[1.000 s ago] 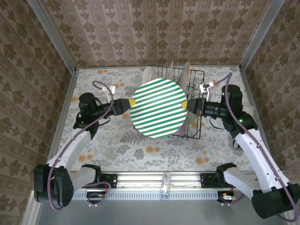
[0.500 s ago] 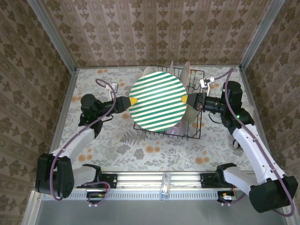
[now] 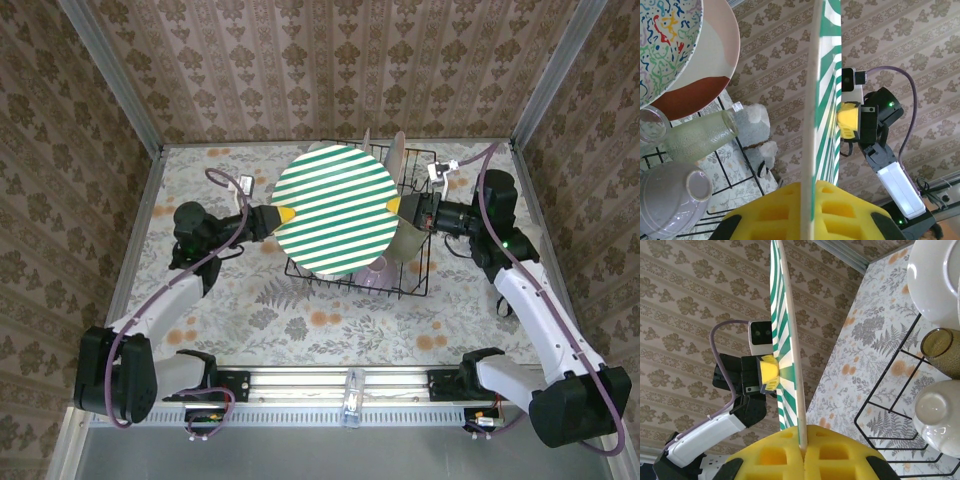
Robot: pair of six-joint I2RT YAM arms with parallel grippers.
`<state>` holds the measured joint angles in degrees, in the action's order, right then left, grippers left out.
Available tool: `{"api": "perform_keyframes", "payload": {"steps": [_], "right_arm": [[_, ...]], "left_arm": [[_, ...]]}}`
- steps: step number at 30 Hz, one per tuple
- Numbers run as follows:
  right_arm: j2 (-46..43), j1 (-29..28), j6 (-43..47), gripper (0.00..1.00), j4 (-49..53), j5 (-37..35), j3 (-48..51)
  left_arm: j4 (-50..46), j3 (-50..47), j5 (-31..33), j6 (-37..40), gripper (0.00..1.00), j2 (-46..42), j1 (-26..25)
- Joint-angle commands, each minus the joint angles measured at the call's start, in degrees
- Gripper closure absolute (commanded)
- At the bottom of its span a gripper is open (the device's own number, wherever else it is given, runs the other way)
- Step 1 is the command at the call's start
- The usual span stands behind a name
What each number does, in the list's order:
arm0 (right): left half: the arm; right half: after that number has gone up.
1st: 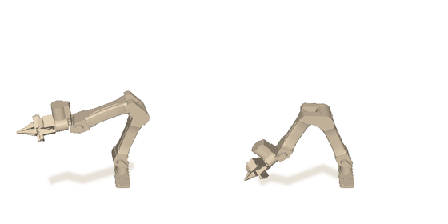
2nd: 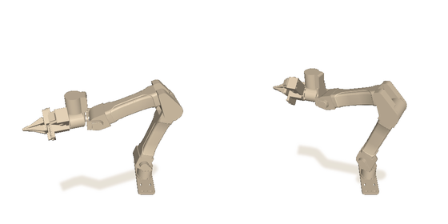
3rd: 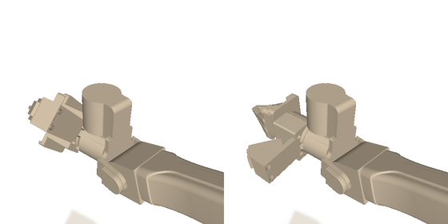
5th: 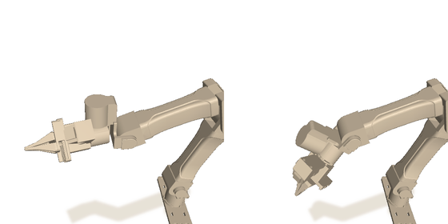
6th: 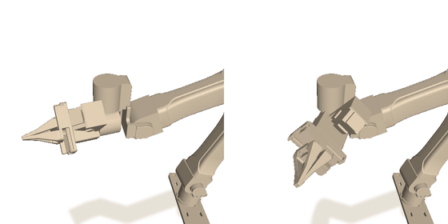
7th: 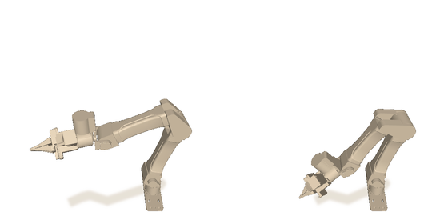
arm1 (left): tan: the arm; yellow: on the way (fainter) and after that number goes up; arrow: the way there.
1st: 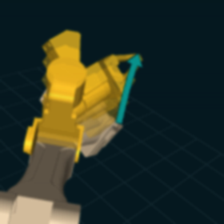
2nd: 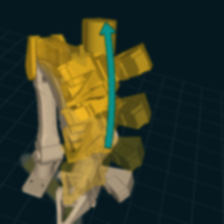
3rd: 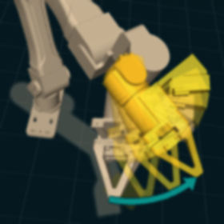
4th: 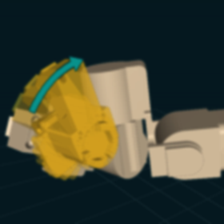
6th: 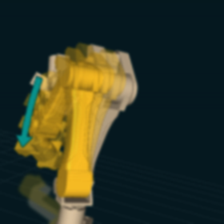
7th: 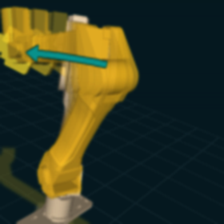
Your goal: Unload the mixed dishes from the dish rack
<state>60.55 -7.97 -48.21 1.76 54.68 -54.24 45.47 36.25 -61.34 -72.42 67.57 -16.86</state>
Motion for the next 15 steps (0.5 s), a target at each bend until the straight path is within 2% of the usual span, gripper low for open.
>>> {"api": "perform_keyframes", "payload": {"steps": [1, 2, 3, 4, 7, 8, 15], "right_arm": [[-0.9, -0.4, -1.6, 0.90, -3.4, 2.5, 0.1], [-1.3, -0.4, -1.4, 0.78, -3.4, 2.4, 0.2], [-2.1, -0.4, -0.8, 0.59, -3.1, 1.9, 0.3], [-3.0, -0.4, 0.4, 0.45, -2.0, 0.9, 0.2], [-6.2, -0.8, 5.5, 0.08, 4.5, -4.1, -0.5], [-7.3, -0.9, 6.6, 0.01, 5.5, -5.4, -0.3], [-13.9, -1.0, 11.3, 0.00, 8.0, -11.4, 2.2]], "left_arm": [[1.8, 0.4, 3.8, 0.7, 1.00, -1.9, -0.9], [1.4, 0.6, 4.3, 0.7, 1.00, -2.4, -0.9], [1.0, 1.0, 5.0, 0.7, 1.00, -2.9, -0.9], [0.4, 1.4, 5.7, 0.8, 1.00, -3.5, -0.9], [-2.2, 2.6, 7.9, 1.8, 1.00, -5.4, -0.9], [-2.9, 3.1, 8.7, 2.2, 1.00, -5.9, -0.8], [-10.3, 6.6, 17.2, 5.9, 1.00, -9.4, 0.9]]}}
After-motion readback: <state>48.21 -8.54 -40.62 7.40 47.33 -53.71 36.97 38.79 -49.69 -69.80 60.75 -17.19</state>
